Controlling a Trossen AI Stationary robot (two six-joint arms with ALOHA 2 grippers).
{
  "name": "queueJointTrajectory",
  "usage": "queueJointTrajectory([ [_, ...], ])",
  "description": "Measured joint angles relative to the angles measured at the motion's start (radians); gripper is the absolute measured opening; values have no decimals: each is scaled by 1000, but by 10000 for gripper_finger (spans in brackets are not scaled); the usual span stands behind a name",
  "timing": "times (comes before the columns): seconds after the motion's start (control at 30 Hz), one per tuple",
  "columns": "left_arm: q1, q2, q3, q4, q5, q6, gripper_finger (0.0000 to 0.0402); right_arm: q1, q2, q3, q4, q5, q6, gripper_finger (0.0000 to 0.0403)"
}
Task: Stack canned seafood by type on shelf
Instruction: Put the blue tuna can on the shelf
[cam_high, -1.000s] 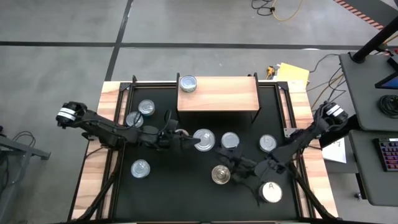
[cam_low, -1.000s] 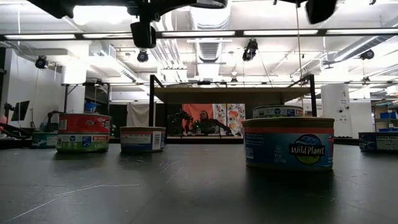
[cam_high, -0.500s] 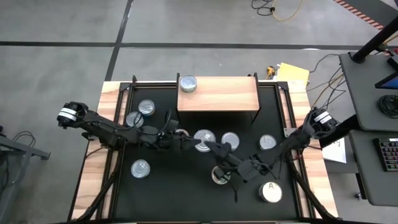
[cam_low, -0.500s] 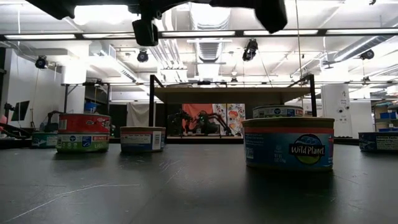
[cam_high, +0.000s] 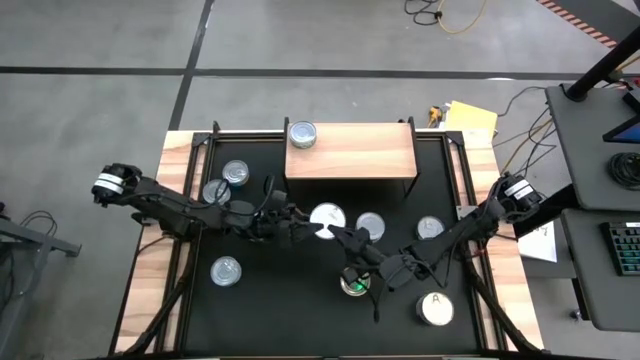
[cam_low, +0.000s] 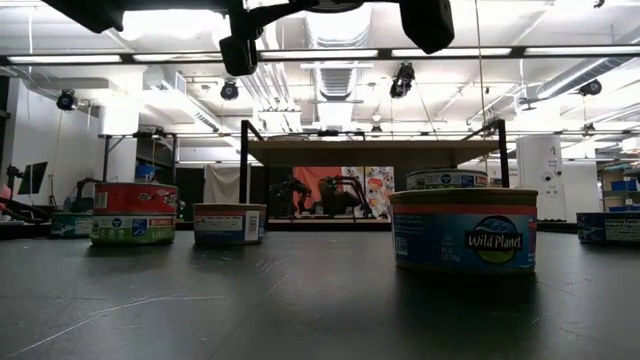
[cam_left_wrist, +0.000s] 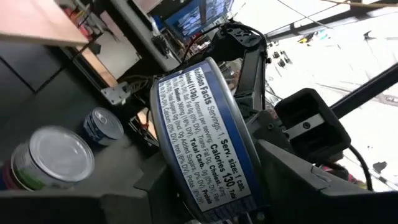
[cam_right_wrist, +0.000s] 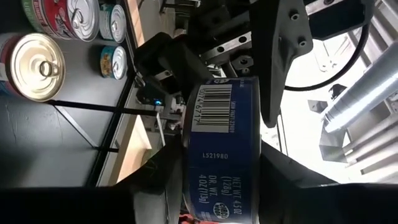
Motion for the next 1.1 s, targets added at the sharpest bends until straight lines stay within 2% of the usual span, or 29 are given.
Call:
queueJointTrajectory([
  [0.4,-2,-3,1,5,27,43,293,-3,-51,-2,4,42,79,135],
  [0.6,-1,-20,1,2,25,148,308,-1,-82,-2,6,76,80,135],
  [0.73,-1,-48,1,-7,23,268,309,-1,-134,-3,-83,69,173,137],
  [0.8,-1,-66,1,-17,39,368,309,-1,-175,-3,-187,37,273,136],
  [0.9,-1,-102,1,-64,69,476,309,-1,-255,-3,-390,-89,489,134],
  [1.03,-1,-141,1,-178,71,551,309,-22,-358,-4,-604,-312,742,135],
  [1.1,-1,-153,1,-223,71,563,309,-29,-390,-4,-666,-348,809,135],
])
